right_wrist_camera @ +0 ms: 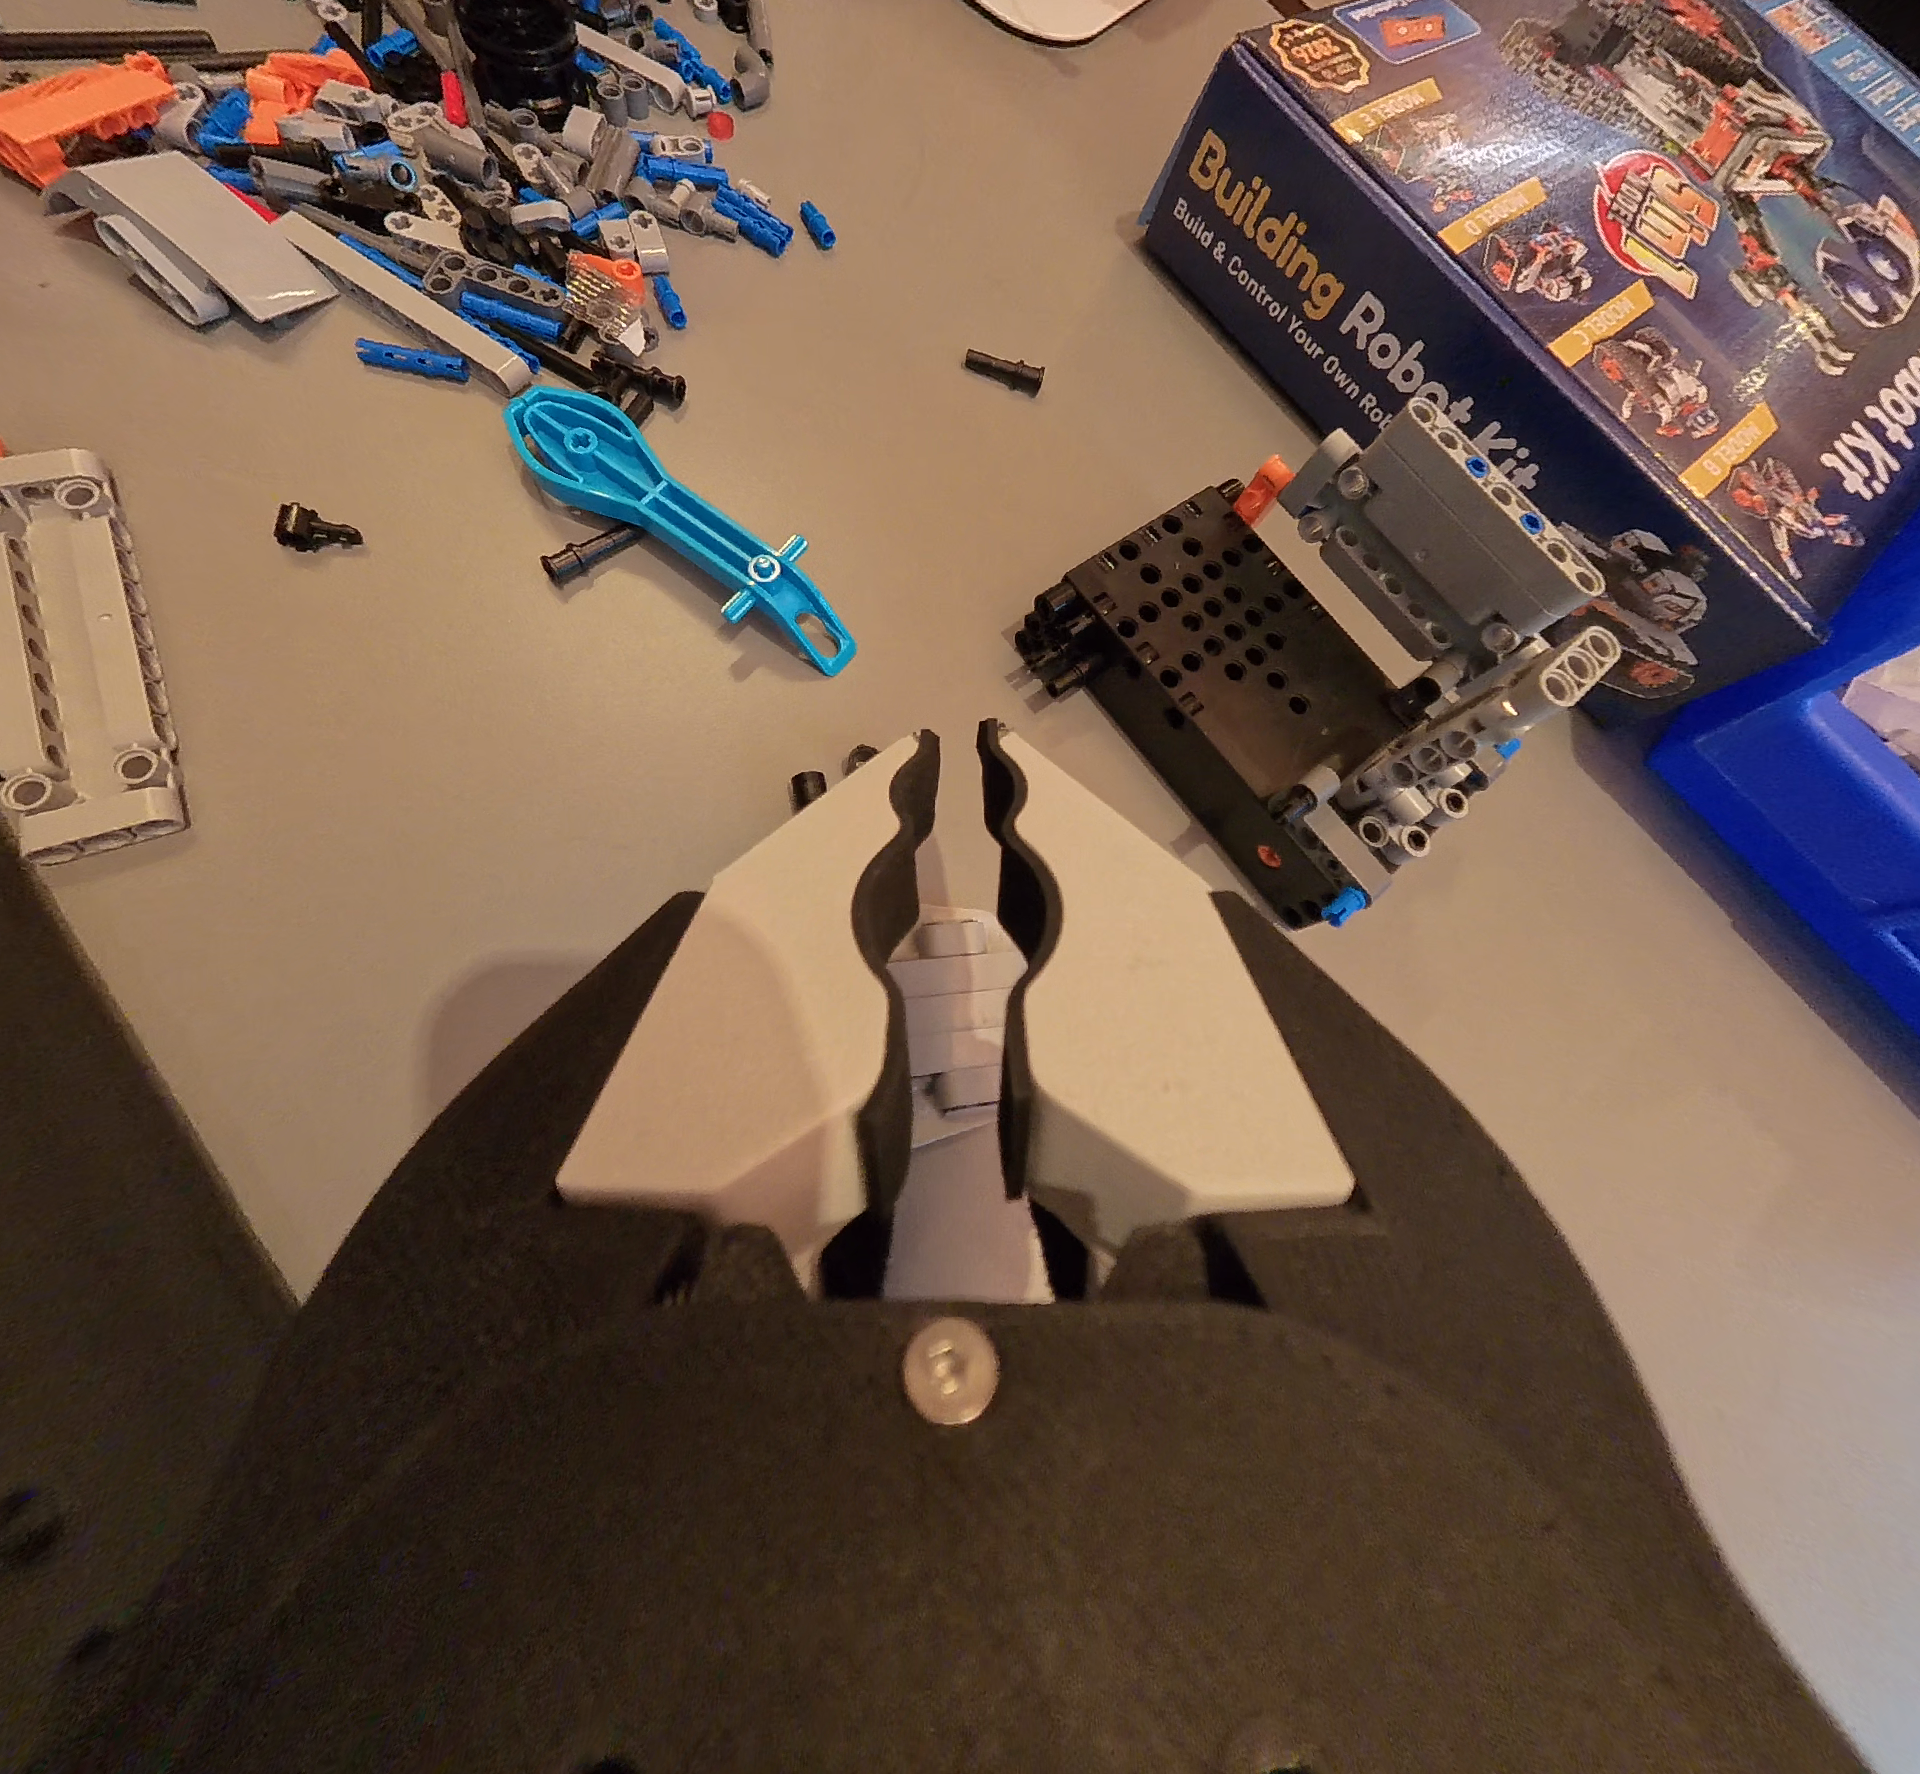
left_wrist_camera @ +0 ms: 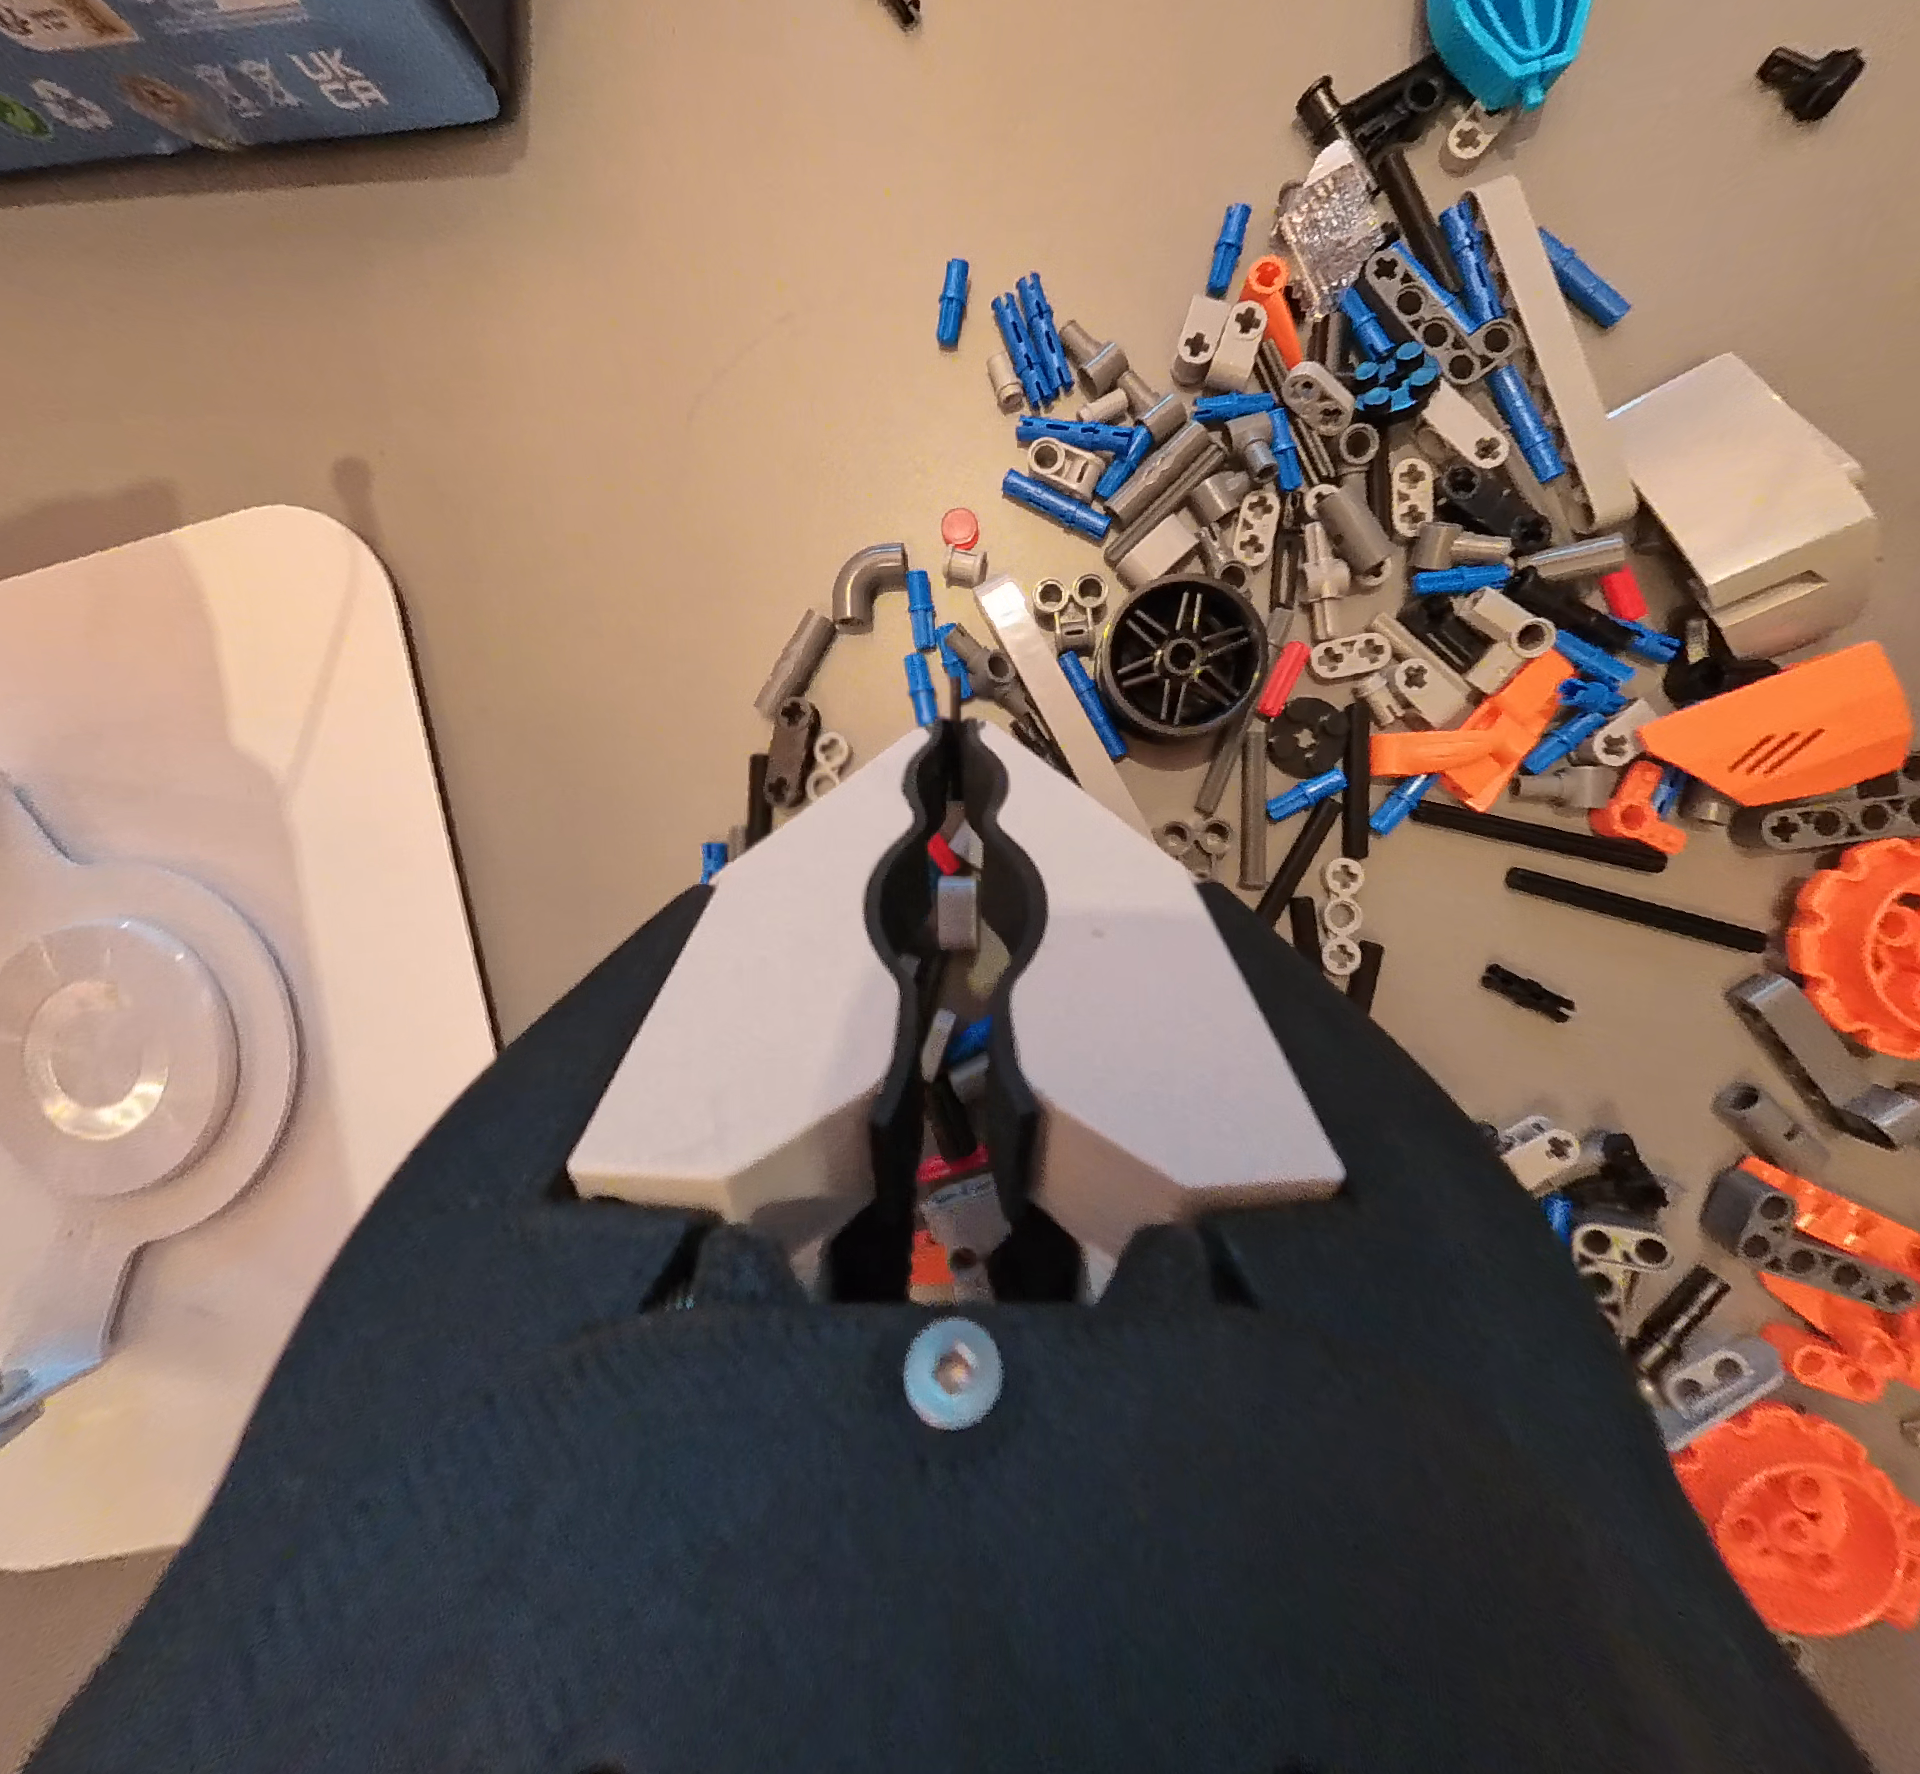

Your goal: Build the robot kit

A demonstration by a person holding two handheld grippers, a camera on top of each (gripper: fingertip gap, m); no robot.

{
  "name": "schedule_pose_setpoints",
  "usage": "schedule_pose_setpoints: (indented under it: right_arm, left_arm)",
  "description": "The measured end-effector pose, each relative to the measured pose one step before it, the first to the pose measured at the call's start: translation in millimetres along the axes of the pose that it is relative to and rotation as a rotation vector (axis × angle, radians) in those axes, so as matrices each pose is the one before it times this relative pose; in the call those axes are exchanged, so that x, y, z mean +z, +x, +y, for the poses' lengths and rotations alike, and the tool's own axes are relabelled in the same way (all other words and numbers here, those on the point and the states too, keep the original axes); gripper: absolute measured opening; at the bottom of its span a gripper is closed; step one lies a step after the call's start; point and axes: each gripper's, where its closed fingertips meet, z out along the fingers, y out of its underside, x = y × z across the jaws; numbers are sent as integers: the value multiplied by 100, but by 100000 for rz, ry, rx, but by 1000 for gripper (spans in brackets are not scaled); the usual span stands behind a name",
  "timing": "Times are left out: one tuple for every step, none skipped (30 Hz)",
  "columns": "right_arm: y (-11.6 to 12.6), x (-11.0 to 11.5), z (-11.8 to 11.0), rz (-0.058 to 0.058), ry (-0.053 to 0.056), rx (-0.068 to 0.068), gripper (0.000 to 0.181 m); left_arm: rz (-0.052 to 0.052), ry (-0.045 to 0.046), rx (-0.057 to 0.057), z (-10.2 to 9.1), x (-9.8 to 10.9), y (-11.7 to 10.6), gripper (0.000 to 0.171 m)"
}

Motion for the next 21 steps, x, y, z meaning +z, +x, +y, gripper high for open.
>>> schedule_pose_setpoints:
  right_arm:
    - [37, -21, -21, 227, 131, -47, 6]
    - [48, -32, -33, 251, 255, -13, 6]
    - [36, -38, -49, 160, 355, 55, 6]
    - [29, -43, -39, 128, 284, 96, 6]
    - [31, -18, -25, 139, 202, 51, 6]
    - [22, -27, -23, 160, 193, -42, 5]
    - [5, -24, -42, 40, 224, -57, 5]
    - [-7, -3, -30, 34, 164, -57, 5]
    - [5, -23, -25, 119, 120, -109, 5]
    - [7, -20, -31, 76, 205, -41, 5]
    - [25, -32, -35, 111, 257, 43, 6]
    - [24, -34, -38, 97, 320, 82, 6]
    - [6, -28, -43, -57, 355, 149, 6]
    - [-2, -19, -26, -142, 239, 150, 6]
    - [3, 4, 11, -103, 57, 85, 6]
    - [-15, -1, -7, -54, 52, -21, 6]
    - [-14, -16, -19, -72, 170, -61, 6]
    - [-25, -18, -34, -85, 186, -82, 6]
    - [-17, -15, -31, 3, 118, -74, 6]
    - [-3, -21, -21, 31, 84, -48, 6]
    - [-9, -20, -23, -19, 101, -59, 6]
  left_arm:
    - [-456, 244, -36, 32, -155, 26, 0]
    - [31, 77, -243, 45, -160, 101, 0]
    - [-21, 241, -261, 32, -156, 101, 0]
    - [20, 641, -319, -17, -171, 129, 0]
    - [146, 557, -454, 18, -168, 142, 0]
    - [-83, 411, -395, 47, -149, 112, 0]
    - [-141, 273, -323, 72, -116, 108, 0]
    - [-28, 301, -444, 79, -109, 120, 0]
    - [82, 522, -463, 51, -107, 132, 0]
    - [137, 460, -578, 50, -91, 124, 0]
    - [-37, 309, -537, 90, -90, 94, 0]
    - [-125, 35, -479, 146, -123, 79, 0]
    - [-126, -280, -603, 214, -161, 76, 0]
    - [-506, -308, -646, 244, -242, 27, 0]
    - [-425, -221, -686, 259, -315, 41, 0]
    - [276, -572, -1040, 344, -352, 146, 0]
    - [796, -1206, -1229, 482, -358, 249, 0]
    - [-151, -1374, -625, 553, -363, 178, 0]
    - [-952, -1199, -437, 573, -363, 98, 0]
    - [-146, -932, -938, 551, -334, 206, 0]
    - [406, -488, -1010, 505, -320, 307, 0]
